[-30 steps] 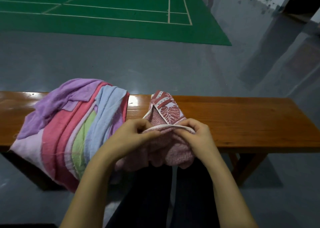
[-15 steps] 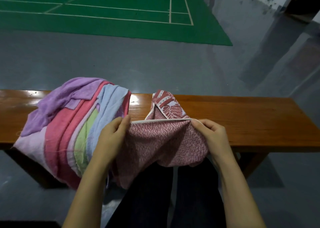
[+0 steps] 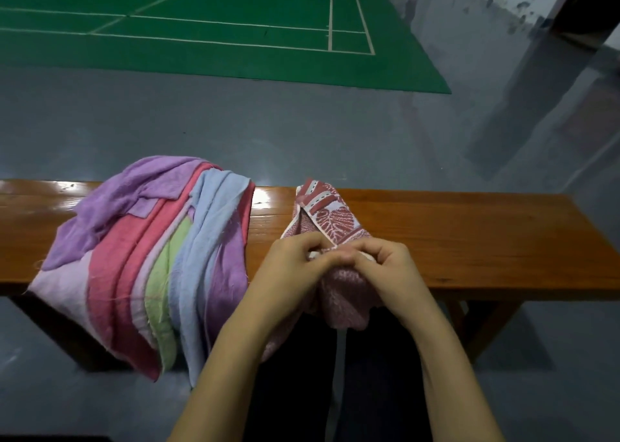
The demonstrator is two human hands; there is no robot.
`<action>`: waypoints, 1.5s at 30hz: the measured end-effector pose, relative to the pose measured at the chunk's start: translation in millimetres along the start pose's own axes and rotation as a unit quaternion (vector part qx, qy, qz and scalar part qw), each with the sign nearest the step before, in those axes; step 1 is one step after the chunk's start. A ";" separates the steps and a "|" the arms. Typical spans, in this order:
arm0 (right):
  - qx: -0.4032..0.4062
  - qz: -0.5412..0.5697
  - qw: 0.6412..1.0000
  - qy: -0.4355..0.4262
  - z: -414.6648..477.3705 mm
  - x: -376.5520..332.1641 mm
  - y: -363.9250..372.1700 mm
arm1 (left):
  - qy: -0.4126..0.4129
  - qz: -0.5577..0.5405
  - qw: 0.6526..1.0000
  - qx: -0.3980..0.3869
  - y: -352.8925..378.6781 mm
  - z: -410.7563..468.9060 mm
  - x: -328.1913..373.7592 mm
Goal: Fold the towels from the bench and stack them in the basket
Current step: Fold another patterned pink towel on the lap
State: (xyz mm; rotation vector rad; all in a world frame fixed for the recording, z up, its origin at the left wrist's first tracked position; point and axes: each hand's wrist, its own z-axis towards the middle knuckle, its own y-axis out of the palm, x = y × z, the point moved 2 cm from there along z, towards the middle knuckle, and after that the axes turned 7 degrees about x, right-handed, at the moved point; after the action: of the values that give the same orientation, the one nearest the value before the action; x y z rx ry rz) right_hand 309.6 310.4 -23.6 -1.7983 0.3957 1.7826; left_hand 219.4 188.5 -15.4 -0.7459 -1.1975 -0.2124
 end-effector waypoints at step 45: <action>-0.018 -0.147 0.988 -0.039 -4.1 -16.3 -0.2 | -0.058 -0.039 0.997 0.023 -14.8 -15.2 -4.6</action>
State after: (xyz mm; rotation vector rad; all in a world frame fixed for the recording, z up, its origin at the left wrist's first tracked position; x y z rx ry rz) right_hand 311.9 305.2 -7.7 -1.7040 0.0615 1.6530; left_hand 221.5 166.8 -15.9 -0.6786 -1.3390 -0.2067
